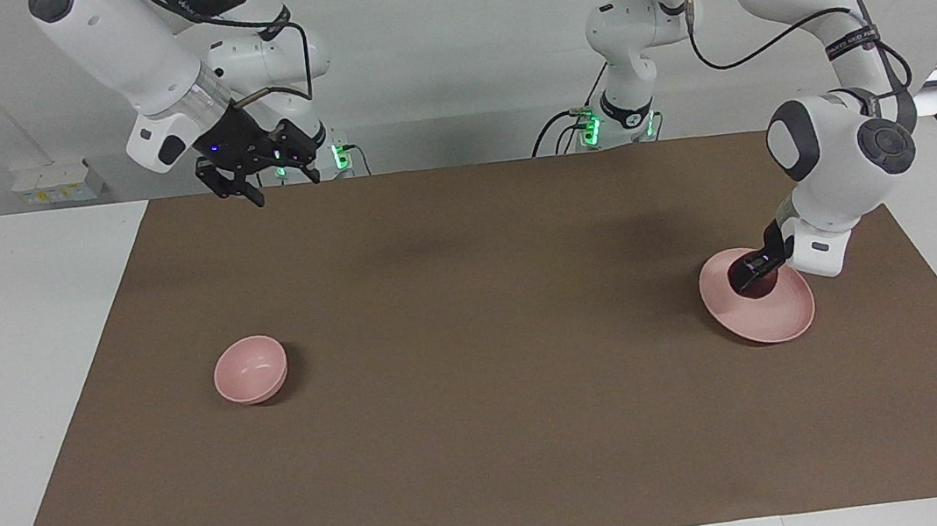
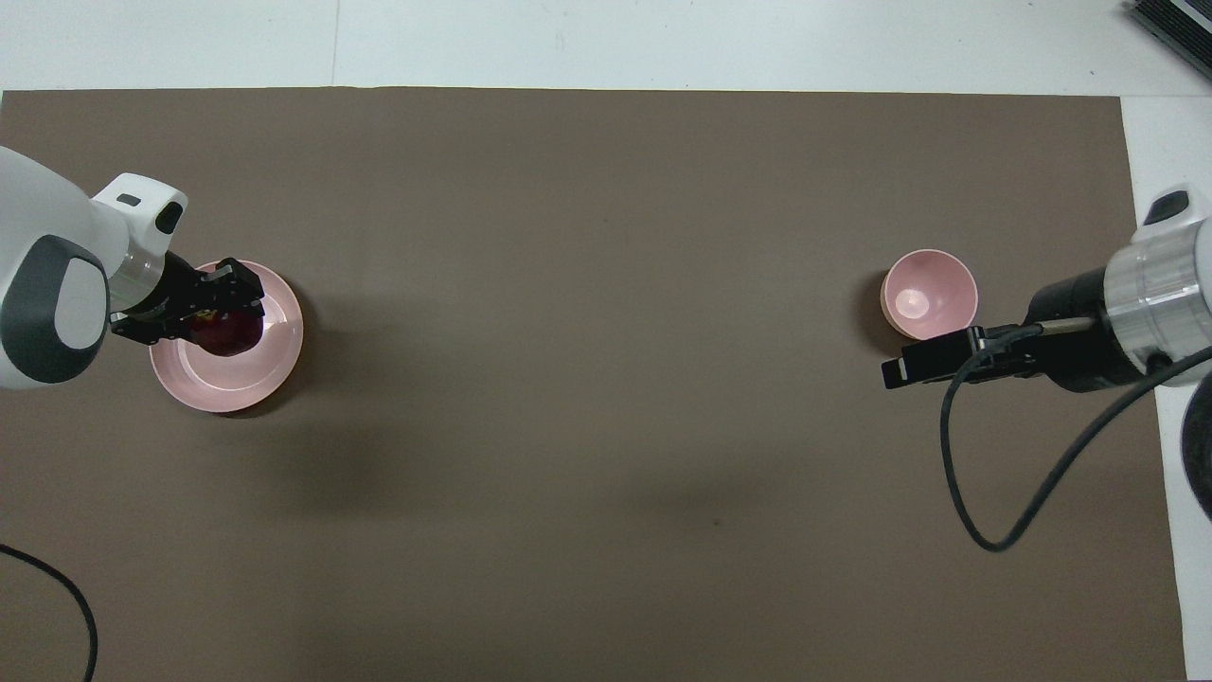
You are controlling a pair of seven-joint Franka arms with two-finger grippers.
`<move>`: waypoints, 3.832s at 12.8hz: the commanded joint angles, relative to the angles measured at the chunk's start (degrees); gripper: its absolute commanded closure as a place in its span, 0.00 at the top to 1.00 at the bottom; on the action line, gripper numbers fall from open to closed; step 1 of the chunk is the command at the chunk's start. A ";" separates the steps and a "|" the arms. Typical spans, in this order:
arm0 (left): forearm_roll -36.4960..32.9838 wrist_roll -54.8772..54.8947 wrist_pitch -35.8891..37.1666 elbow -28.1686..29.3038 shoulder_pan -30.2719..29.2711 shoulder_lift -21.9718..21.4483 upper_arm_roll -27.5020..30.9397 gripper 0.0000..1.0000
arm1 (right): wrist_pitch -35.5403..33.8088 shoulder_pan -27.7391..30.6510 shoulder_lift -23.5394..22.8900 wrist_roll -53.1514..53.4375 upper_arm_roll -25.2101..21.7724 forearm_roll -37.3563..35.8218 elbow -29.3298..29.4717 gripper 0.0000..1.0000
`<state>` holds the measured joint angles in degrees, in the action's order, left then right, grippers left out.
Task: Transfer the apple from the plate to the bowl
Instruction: 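Lift the apple with the left gripper while the right gripper approaches, then close the right gripper on the apple while the left gripper opens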
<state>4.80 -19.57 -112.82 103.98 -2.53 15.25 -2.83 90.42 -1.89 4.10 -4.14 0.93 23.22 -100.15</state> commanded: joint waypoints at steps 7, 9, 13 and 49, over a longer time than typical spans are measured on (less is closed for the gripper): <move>21.19 -19.24 5.42 -3.00 9.19 -0.57 0.11 0.00 | 13.45 0.06 -2.95 -16.42 0.04 29.66 -13.14 1.00; 24.80 -22.35 3.76 -3.00 12.62 -0.57 0.11 0.00 | 18.10 -2.06 -3.83 -17.04 0.13 33.37 -15.24 1.00; 38.06 -22.79 3.84 -3.00 14.04 -0.57 -0.68 0.00 | 22.08 -4.35 -6.56 -27.56 0.04 44.18 -19.72 1.00; 65.78 -33.95 -8.73 8.16 24.06 -7.43 -8.33 0.00 | 23.40 -12.62 -7.09 -49.39 0.04 74.70 -30.72 0.38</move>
<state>69.05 -52.67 -120.21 110.51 20.05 10.28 -11.98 113.54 -14.66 -4.14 -51.34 0.90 99.83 -128.97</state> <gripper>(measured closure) 0.189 0.101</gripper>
